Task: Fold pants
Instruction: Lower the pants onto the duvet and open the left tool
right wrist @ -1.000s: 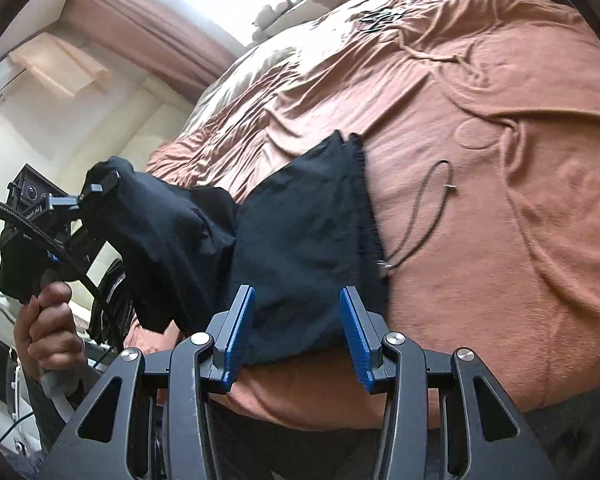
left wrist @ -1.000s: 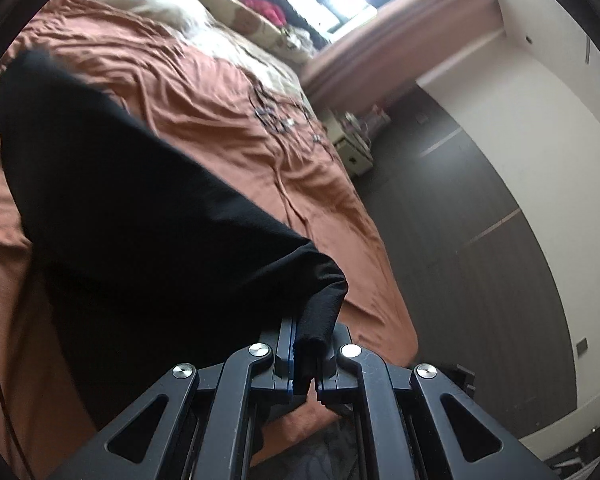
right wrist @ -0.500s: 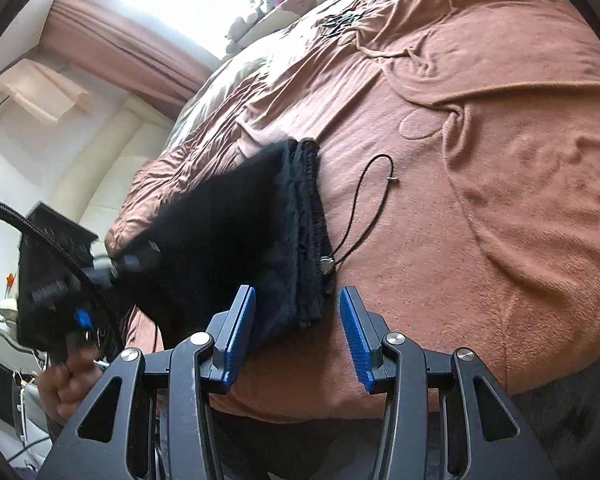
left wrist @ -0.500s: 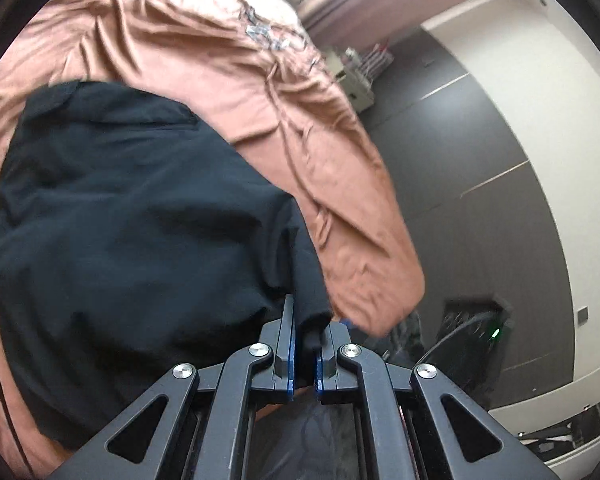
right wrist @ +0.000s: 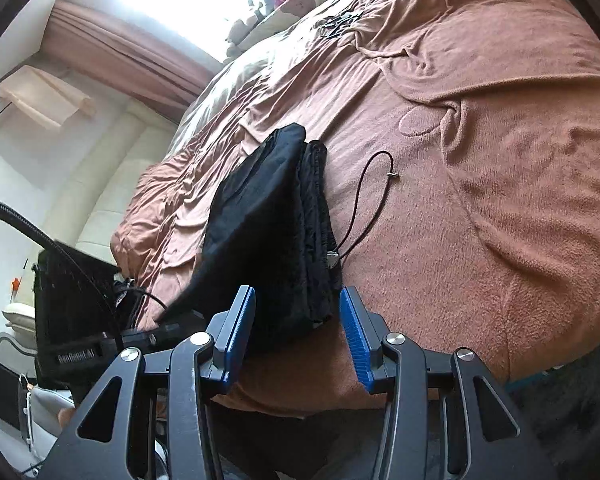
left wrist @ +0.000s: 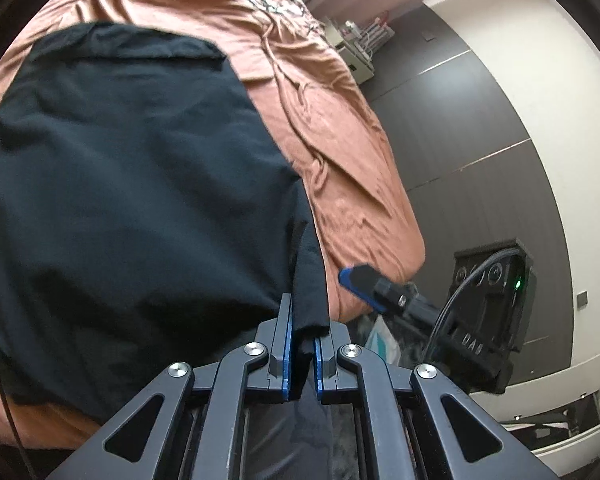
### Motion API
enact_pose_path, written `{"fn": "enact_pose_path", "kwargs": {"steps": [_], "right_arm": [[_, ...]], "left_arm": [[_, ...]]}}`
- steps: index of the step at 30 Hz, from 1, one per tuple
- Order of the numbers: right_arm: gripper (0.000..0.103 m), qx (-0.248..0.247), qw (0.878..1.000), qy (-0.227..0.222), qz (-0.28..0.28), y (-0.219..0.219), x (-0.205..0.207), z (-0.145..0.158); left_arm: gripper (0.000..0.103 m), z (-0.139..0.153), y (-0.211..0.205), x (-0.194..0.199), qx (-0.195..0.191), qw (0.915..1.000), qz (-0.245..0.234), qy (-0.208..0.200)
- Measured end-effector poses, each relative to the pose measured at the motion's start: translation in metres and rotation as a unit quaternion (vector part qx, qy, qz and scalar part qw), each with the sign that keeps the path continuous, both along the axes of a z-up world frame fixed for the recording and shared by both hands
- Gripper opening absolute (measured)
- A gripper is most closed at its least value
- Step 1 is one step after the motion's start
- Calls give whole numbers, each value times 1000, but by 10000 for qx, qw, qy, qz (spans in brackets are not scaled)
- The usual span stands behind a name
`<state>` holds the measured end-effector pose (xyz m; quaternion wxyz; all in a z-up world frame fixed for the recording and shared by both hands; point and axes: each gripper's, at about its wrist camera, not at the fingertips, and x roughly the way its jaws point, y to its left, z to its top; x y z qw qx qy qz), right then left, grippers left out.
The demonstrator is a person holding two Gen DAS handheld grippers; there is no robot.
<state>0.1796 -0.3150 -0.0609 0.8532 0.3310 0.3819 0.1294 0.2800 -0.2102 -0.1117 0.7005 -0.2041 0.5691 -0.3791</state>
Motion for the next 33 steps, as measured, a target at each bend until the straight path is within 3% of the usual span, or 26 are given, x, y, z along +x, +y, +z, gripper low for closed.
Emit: {"fn": "enact_pose_path", "kwargs": {"steps": [2,4,6,7,13,20,21,22,23,28,33], "right_arm": [[42,0,10000,26,6,1,0,-1],[42,5,10000,52,36,3,1,-1],[42,17,9999,73,72,5,2,-1],[42,15,9999,78,93,7,2,-1],[42,-118,9997,123,201,20,12,-6],[41,-502,9977,209,410,40,30,-11],[37,-640,9966,251,447,43,33,-13],[18,-726,9958,279,485,46,36,-13],[11,-787,9950,317,527,48,38,-15],[6,-1076,9925,455,363,44,44,-16],[7,-821,9954,409,284,38,47,-11]], "left_arm": [[18,-6,1,1,-58,9997,0,232],[50,-7,3,1,-162,9994,48,306],[69,-2,10,1,-173,9996,194,142],[73,1,12,1,-190,9995,240,85],[73,7,41,9,-13,9980,622,-129],[73,-5,87,21,277,9932,1117,-174],[73,-8,94,23,314,9923,1188,-167],[73,-10,99,25,351,9915,1244,-168],[73,-12,106,28,395,9903,1320,-170],[73,-22,141,36,526,9841,1693,-110],[71,-35,170,41,511,9797,1936,64]]}}
